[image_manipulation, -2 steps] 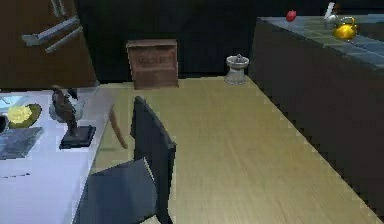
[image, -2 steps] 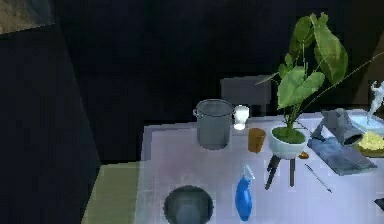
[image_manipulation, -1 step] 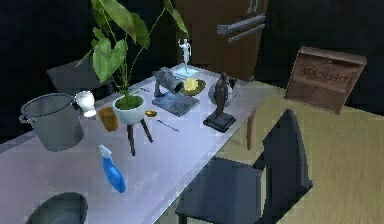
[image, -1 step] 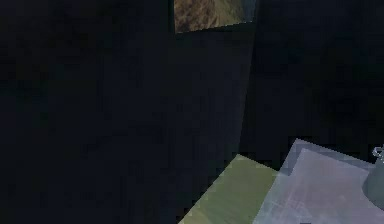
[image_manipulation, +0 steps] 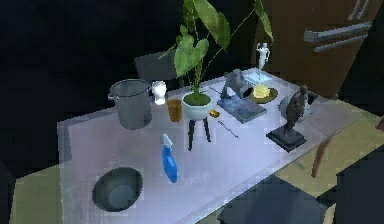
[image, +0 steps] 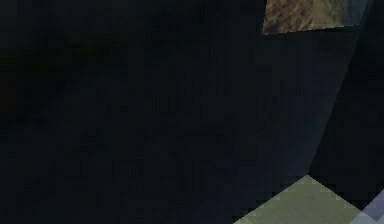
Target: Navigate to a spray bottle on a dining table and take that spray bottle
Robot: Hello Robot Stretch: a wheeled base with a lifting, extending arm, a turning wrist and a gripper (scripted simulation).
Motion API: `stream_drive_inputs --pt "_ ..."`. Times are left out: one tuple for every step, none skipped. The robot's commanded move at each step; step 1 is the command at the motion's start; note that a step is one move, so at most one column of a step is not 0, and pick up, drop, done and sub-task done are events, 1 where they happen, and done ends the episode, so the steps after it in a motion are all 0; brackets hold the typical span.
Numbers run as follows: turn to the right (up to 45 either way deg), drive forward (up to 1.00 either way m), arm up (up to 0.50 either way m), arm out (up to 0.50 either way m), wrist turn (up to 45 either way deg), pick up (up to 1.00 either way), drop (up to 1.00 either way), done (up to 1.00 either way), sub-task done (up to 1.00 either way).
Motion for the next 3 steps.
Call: stream_drive_inputs --pt "0.0 0.00 0.50 0.00 0.0 0.00 0.00 0.00 0.00" --pt "0.0 0.00 0.26 0.00 0.0 0.00 0.00 0.00 0.00" --pt "0.0 0.00 0.00 0.24 0.0 0.00 0.00 0.00 0.00"
